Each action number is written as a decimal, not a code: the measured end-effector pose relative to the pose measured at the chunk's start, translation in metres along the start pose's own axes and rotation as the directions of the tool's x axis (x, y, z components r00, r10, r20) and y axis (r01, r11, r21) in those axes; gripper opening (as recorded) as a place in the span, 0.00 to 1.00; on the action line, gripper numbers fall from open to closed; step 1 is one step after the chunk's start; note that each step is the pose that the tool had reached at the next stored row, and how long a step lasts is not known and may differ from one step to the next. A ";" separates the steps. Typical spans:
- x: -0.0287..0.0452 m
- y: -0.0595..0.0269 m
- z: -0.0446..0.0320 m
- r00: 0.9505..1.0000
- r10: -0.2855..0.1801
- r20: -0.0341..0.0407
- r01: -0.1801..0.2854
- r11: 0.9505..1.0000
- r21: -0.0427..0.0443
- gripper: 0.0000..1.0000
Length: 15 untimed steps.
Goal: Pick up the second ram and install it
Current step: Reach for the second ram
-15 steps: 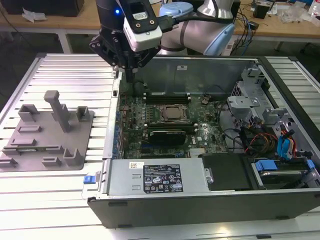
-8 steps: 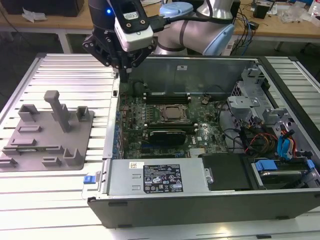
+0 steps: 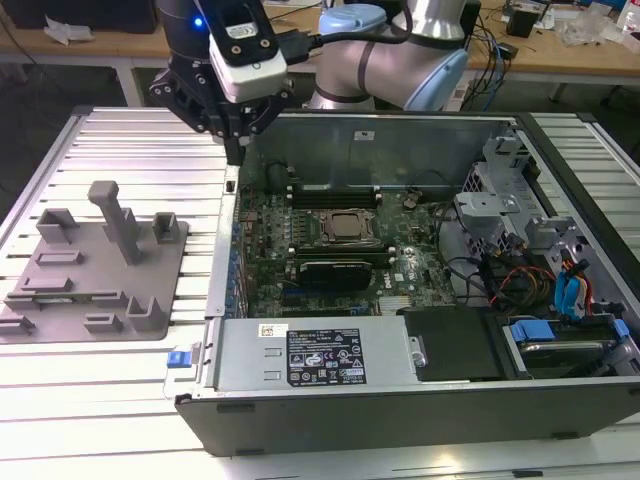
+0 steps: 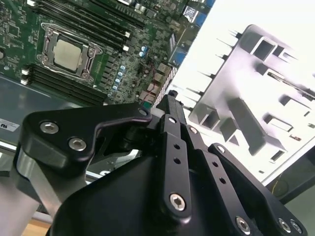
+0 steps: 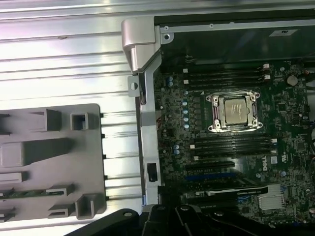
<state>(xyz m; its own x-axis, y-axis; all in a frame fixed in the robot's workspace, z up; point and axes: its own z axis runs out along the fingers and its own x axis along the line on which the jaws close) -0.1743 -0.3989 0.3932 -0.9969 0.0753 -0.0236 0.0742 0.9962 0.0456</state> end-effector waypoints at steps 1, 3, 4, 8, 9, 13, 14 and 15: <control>0.0028 -0.0002 -0.0001 1.000 0.000 0.000 0.000 1.000 0.000 0.08; 0.0050 -0.0004 -0.0002 1.000 0.000 0.000 0.000 1.000 0.000 0.08; 0.0061 -0.0004 -0.0002 1.000 0.000 0.000 0.000 1.000 0.000 0.08; 0.0111 -0.0008 -0.0003 1.000 0.000 0.000 0.000 1.000 0.000 0.08; 0.0117 -0.0008 -0.0003 1.000 0.000 0.000 0.000 1.000 0.000 0.08; 0.0182 -0.0013 -0.0005 1.000 0.000 0.000 0.000 1.000 0.000 0.08; 0.0191 -0.0014 -0.0006 1.000 0.000 0.000 0.000 1.000 0.000 0.08; 0.0207 -0.0015 -0.0006 1.000 0.000 0.000 0.000 1.000 0.000 0.08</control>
<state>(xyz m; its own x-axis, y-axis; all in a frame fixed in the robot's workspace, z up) -0.1950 -0.3988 0.3933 -0.9969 0.0753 -0.0235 0.0742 0.9962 0.0455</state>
